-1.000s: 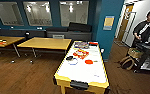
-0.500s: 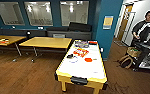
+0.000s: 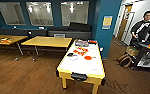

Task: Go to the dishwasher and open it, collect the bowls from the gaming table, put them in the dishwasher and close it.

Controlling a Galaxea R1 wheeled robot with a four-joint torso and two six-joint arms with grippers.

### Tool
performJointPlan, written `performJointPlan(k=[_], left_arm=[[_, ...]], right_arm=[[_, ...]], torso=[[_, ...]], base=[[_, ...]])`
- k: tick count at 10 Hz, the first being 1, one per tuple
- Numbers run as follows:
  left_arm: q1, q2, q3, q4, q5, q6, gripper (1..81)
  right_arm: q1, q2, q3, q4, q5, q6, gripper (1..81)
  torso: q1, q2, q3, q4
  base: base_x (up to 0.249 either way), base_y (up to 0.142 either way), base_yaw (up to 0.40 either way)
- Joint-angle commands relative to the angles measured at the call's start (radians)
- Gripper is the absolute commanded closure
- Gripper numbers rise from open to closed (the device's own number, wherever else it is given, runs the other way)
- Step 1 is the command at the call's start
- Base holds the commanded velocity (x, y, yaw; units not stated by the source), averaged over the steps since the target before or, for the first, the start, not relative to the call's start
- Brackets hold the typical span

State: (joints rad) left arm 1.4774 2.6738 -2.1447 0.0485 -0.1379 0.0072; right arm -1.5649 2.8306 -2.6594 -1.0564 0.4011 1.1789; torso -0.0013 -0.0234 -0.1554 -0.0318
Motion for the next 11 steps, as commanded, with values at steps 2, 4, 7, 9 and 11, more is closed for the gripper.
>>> performJointPlan(k=[2, 4, 7, 9, 11], left_arm=[[-0.033, -0.017, 0.014, 0.014, 0.049, 0.010, 81.1], [-0.032, -0.017, 0.014, 0.014, 0.049, 0.010, 81.1], [-0.033, -0.015, 0.014, 0.014, 0.049, 0.010, 81.1], [-0.033, -0.015, 0.014, 0.016, 0.049, 0.010, 81.1], [-0.032, -0.015, 0.014, 0.016, 0.050, 0.010, 81.1]], right_arm=[[0.030, -0.014, -0.004, -0.016, -0.018, -0.001, 81.1], [0.030, -0.012, -0.003, -0.017, -0.019, -0.001, 81.1], [0.030, -0.012, -0.003, -0.017, -0.019, -0.001, 81.1], [0.032, -0.011, -0.003, -0.020, -0.019, -0.001, 81.1], [0.032, -0.009, -0.003, -0.020, -0.019, -0.001, 81.1]], torso=[[0.001, 0.000, 0.000, 0.000], [0.001, 0.000, 0.000, 0.000], [0.001, 0.000, 0.000, 0.000], [0.001, 0.000, 0.000, 0.000], [0.001, 0.000, 0.000, 0.000]], base=[[-0.124, 0.000, 0.000], [-0.112, 0.000, 0.000], [-0.097, 0.000, 0.000], [-0.085, 0.000, 0.000], [-0.084, 0.000, 0.000]])
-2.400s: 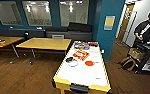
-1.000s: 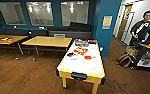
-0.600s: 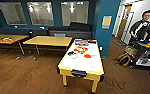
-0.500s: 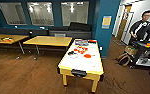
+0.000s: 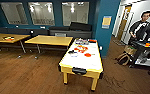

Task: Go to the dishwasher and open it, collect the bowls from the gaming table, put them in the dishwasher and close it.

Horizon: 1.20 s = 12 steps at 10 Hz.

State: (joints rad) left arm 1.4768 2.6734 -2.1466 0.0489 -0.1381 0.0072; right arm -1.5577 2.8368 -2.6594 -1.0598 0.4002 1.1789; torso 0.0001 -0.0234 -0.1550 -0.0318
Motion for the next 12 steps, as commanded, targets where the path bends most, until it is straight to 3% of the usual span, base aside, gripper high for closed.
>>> performJointPlan(k=[1, 6, 12], left_arm=[[-0.032, -0.015, 0.016, 0.015, 0.051, 0.010, 81.1], [-0.032, -0.015, 0.016, 0.015, 0.051, 0.010, 81.1], [-0.023, -0.010, 0.008, -0.001, 0.048, 0.007, 81.1]], right_arm=[[0.026, -0.015, -0.003, -0.019, -0.018, -0.001, 81.1], [0.024, -0.015, -0.003, -0.020, -0.018, -0.001, 81.1], [0.026, -0.009, -0.008, -0.022, -0.020, -0.001, 81.1]], torso=[[0.000, 0.000, 0.000, 0.000], [0.000, 0.000, 0.000, 0.000], [0.000, -0.001, 0.000, 0.000]], base=[[-0.085, 0.000, 0.000], [-0.084, 0.000, 0.000], [0.000, 0.000, 0.000]])
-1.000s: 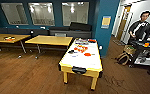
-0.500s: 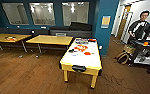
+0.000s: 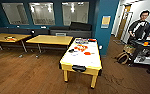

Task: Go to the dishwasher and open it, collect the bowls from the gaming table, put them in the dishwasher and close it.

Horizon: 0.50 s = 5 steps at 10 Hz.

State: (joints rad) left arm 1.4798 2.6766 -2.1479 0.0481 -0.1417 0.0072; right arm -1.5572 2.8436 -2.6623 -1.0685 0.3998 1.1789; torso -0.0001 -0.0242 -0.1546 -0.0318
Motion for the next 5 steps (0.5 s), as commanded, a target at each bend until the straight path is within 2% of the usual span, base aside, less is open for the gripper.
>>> performJointPlan(k=[1, 5], left_arm=[[-0.025, -0.013, 0.008, -0.001, 0.053, 0.005, 81.1], [-0.022, -0.013, 0.002, -0.001, 0.051, -0.003, 81.1]], right_arm=[[0.025, -0.016, -0.005, -0.011, -0.019, -0.001, 81.1], [0.027, -0.014, -0.005, -0.013, -0.019, -0.001, 81.1]], torso=[[0.000, 0.000, 0.000, 0.000], [0.000, 0.000, 0.000, 0.000]], base=[[0.000, 0.000, 0.000], [0.000, 0.000, 0.000]])
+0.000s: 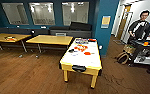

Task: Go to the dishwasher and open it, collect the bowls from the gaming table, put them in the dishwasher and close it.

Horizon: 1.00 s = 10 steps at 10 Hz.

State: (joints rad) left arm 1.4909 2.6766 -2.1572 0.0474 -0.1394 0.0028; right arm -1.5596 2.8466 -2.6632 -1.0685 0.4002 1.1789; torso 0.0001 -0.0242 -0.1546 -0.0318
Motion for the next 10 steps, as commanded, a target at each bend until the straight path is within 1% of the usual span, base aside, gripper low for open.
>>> performJointPlan(k=[1, 3, 6, 8, 10], left_arm=[[-0.033, -0.013, 0.011, 0.000, 0.049, 0.002, 81.1], [-0.033, -0.016, 0.010, 0.000, 0.050, 0.002, 81.1], [-0.033, -0.013, -0.001, 0.000, 0.050, 0.000, 81.1], [-0.033, 0.013, -0.050, 0.002, 0.060, 0.000, 81.1], [-0.033, 0.059, -0.118, 0.000, 0.064, 0.000, 81.1]], right_arm=[[0.029, -0.017, -0.004, -0.013, -0.020, -0.001, 81.1], [0.031, -0.017, -0.004, -0.013, -0.020, -0.001, 81.1], [0.026, -0.023, -0.018, -0.013, -0.020, -0.001, 81.1], [0.023, -0.020, -0.038, -0.024, -0.020, -0.001, 81.1], [0.022, -0.019, -0.041, -0.031, -0.020, -0.001, 81.1]], torso=[[0.000, 0.000, 0.000, 0.000], [0.000, 0.000, 0.000, 0.000], [0.000, 0.000, 0.000, 0.000], [0.000, 0.000, 0.000, 0.000], [0.000, 0.000, 0.000, 0.000]], base=[[0.000, 0.000, 0.000], [0.000, 0.000, -0.119], [0.000, 0.000, -0.219], [0.000, 0.000, -0.249], [0.000, 0.000, -0.258]])
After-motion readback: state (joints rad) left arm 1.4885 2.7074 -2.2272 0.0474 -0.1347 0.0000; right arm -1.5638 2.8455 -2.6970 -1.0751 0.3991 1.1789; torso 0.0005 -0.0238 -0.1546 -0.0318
